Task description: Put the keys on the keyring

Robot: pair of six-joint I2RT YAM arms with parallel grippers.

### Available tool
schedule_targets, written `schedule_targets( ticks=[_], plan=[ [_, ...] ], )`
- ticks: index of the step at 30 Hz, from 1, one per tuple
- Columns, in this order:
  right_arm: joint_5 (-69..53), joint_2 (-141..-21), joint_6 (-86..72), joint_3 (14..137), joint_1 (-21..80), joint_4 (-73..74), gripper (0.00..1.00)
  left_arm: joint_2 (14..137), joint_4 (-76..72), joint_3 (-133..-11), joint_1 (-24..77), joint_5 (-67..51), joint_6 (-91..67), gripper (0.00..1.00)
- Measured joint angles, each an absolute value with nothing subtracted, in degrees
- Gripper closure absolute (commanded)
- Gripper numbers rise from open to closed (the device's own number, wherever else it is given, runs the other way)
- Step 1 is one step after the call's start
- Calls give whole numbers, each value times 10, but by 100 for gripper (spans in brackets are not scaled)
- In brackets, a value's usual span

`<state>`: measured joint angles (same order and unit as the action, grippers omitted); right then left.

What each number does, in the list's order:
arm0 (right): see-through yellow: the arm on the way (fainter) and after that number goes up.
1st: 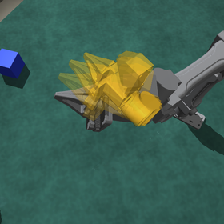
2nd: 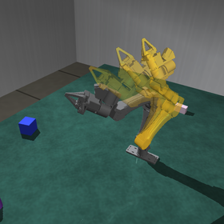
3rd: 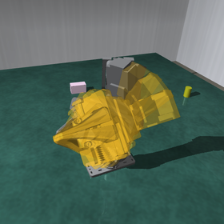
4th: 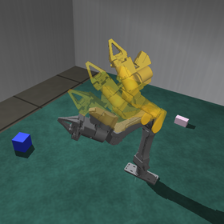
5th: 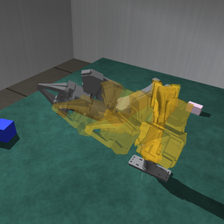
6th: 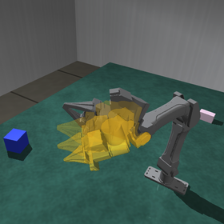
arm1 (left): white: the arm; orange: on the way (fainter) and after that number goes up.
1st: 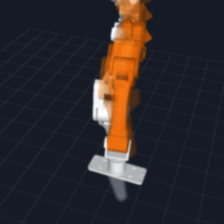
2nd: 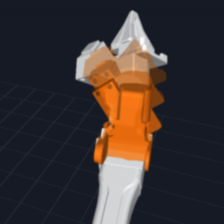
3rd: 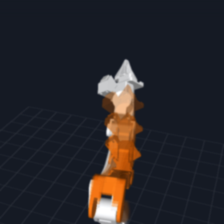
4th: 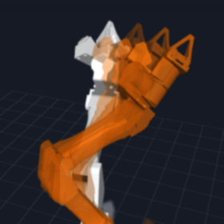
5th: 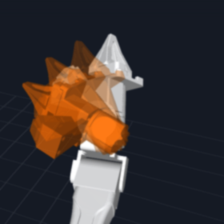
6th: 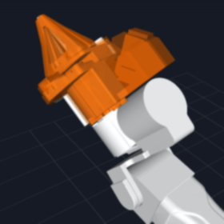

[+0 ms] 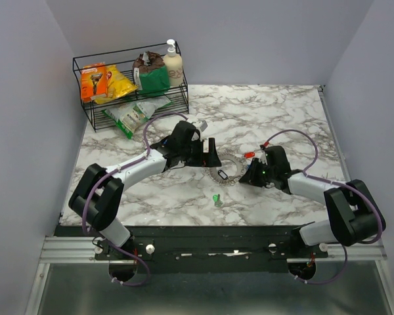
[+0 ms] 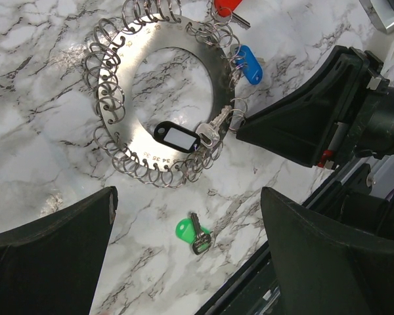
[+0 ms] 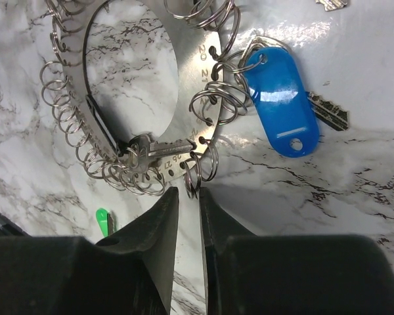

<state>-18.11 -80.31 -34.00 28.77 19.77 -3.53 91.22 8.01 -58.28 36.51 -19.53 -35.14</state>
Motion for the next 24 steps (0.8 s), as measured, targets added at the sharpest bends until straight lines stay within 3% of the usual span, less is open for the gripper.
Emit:
schedule_targets(
  ticks=[12, 24],
  plan=[
    [-170, -818, -340, 306, 197, -39, 97, 916, 83, -585, 365, -195, -350, 1],
    [-170, -809, -314, 307, 197, -35, 99, 916, 86, -585, 365, -195, -346, 1]
  ],
)
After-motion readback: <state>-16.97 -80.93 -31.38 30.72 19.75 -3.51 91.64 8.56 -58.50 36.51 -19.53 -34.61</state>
